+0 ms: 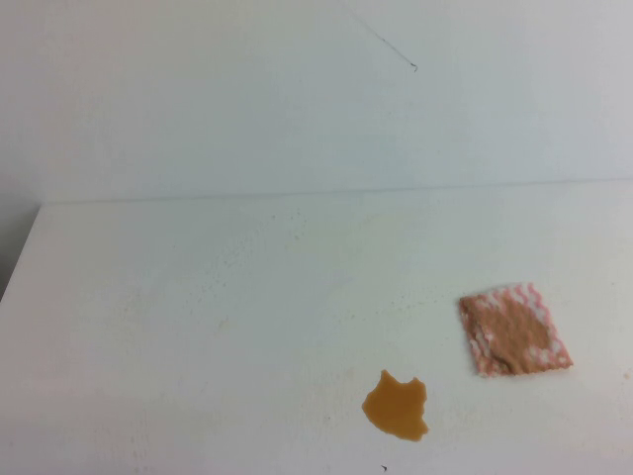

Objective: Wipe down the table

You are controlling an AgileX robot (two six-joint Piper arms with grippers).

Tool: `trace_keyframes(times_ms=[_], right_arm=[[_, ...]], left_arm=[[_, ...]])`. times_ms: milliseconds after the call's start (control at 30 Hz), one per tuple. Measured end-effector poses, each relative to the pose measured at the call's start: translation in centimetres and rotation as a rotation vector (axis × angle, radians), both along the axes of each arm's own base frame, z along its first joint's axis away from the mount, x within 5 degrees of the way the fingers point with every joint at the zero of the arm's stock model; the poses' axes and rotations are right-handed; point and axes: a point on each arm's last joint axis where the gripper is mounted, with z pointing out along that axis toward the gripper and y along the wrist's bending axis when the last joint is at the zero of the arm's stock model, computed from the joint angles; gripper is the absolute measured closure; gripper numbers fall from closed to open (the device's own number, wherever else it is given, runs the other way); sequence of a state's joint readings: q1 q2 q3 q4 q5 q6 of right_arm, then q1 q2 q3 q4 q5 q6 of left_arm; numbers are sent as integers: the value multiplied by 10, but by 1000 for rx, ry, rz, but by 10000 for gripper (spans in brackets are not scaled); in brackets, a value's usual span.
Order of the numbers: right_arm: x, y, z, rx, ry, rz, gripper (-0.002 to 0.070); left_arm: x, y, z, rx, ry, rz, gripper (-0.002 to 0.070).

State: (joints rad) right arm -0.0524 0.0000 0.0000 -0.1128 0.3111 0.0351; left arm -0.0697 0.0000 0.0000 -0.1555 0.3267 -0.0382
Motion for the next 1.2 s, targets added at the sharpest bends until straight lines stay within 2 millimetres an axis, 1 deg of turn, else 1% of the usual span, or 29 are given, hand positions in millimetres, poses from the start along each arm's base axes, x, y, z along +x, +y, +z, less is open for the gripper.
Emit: trace_keyframes(times_ms=[167, 267, 333, 467, 533, 667, 800, 900, 967, 1000, 1067, 1133, 1200], right_arm=[[0, 0, 0, 0, 0, 0, 680], [1, 1, 5, -4, -57, 6, 680], [2, 1, 14, -10, -152, 17, 680], [1, 4, 37, -27, -407, 46, 680], [-2, 6, 50, -36, -556, 63, 680], [-12, 9, 69, -51, -793, 90, 680], [-21, 11, 81, -64, -960, 110, 680], [-26, 10, 86, -49, -1030, 109, 679], [-25, 7, 86, 17, -1027, 87, 679], [-23, 4, 84, 73, -998, 72, 679], [-16, 2, 78, 127, -852, 54, 679], [-13, 3, 87, 143, -701, 48, 679], [-17, 4, 101, 144, -607, 45, 679]], left_arm=[[0, 0, 0, 0, 0, 0, 678], [0, 0, 0, 2, 0, -1, 678], [0, 0, 0, 2, 0, -1, 678], [0, 0, 0, 2, 0, -1, 678], [0, 0, 0, 2, 0, -1, 678], [0, 0, 0, 2, 0, -1, 678], [0, 0, 0, 2, 0, -1, 678], [0, 0, 0, 2, 0, -1, 678], [0, 0, 0, 2, 0, -1, 678], [0, 0, 0, 2, 0, -1, 678], [0, 0, 0, 2, 0, -1, 678], [0, 0, 0, 0, 0, 0, 678], [0, 0, 0, 0, 0, 0, 678]])
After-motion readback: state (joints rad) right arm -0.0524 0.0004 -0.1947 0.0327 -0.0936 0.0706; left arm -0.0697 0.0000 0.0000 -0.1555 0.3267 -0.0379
